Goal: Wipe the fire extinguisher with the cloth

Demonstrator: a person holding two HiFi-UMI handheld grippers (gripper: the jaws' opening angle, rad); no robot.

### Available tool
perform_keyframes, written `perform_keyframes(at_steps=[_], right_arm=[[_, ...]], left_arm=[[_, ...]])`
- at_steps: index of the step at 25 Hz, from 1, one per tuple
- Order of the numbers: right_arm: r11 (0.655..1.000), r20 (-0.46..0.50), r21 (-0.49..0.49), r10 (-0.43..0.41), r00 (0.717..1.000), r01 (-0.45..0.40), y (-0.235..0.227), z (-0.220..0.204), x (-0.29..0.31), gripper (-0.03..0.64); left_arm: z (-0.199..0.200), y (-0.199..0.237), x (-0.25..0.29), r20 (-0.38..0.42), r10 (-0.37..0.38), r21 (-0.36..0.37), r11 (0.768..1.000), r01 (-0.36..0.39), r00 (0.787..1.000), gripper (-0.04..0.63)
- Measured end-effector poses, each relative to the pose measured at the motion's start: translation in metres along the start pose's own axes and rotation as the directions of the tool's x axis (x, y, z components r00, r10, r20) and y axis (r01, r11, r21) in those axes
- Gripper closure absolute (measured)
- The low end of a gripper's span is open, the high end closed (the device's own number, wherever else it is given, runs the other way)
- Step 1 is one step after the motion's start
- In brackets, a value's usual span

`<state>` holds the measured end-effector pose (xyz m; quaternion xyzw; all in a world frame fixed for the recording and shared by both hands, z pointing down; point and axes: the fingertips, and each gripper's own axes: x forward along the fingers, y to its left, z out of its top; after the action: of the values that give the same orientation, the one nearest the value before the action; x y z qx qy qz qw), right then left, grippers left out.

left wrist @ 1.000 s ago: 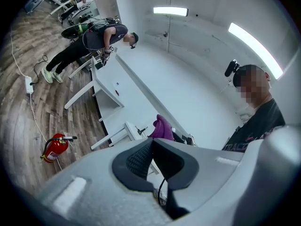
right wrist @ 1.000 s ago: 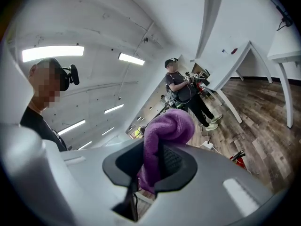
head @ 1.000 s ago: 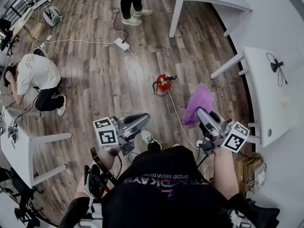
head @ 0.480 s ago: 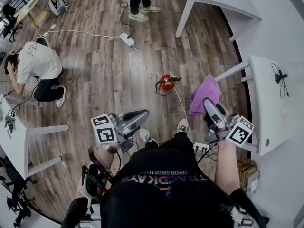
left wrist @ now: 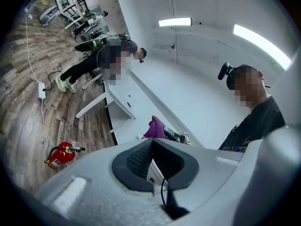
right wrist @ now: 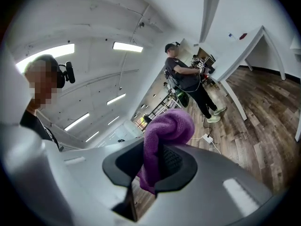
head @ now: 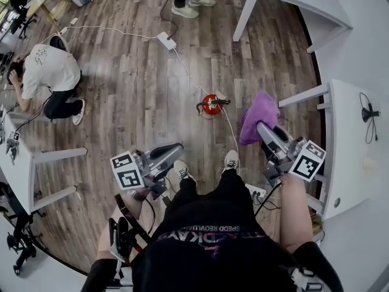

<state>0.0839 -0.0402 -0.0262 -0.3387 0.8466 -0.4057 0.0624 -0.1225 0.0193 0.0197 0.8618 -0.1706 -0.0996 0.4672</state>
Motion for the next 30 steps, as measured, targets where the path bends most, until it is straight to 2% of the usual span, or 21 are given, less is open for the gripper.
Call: perform_keyframes(at_steps=[6,11,13,16,19,23,27,30], right_arm=[[0.997,-0.138,0.043,0.066,0.988,-0.060,-0.090,-0.004,0.019,0.551],[0.992,-0.258,0.052,0.125,0.958,-0.116,-0.162,-0.022,0.056,0.551],[0.989,-0.306,0.042,0.145,0.941,-0.138,-0.188,-0.033,0.075,0.551],[0.985,-0.375,0.018,0.166,0.912,-0.172,-0.224,-0.053,0.106,0.551],[0.979,-0.442,-0.005,0.182,0.879,-0.205,-0.257,-0.079,0.133,0.551],[0.958,-0.550,-0.056,0.205,0.809,-0.281,-0.301,-0.114,0.165,0.551],[0.919,-0.679,-0.074,0.238,0.695,-0.387,-0.339,-0.149,0.197,0.551],[0.879,-0.758,-0.107,0.231,0.610,-0.465,-0.362,-0.174,0.215,0.551]], left_arm=[[-0.031,0.051,0.060,0.022,0.093,-0.019,0.996,-0.093,0.995,0.598],[-0.051,0.108,0.098,0.085,0.131,-0.068,0.990,-0.126,0.988,0.600],[-0.057,0.132,0.108,0.086,0.142,-0.053,0.989,-0.138,0.986,0.600],[-0.066,0.174,0.115,0.065,0.177,0.018,0.984,-0.179,0.982,0.600],[-0.080,0.212,0.116,0.055,0.165,0.047,0.985,-0.168,0.985,0.599],[-0.106,0.266,0.117,0.011,0.101,0.086,0.991,-0.101,0.995,0.598],[-0.129,0.314,0.111,-0.020,0.053,0.119,0.992,-0.051,0.998,0.600],[-0.147,0.341,0.110,-0.009,0.021,0.158,0.987,-0.020,1.000,0.599]])
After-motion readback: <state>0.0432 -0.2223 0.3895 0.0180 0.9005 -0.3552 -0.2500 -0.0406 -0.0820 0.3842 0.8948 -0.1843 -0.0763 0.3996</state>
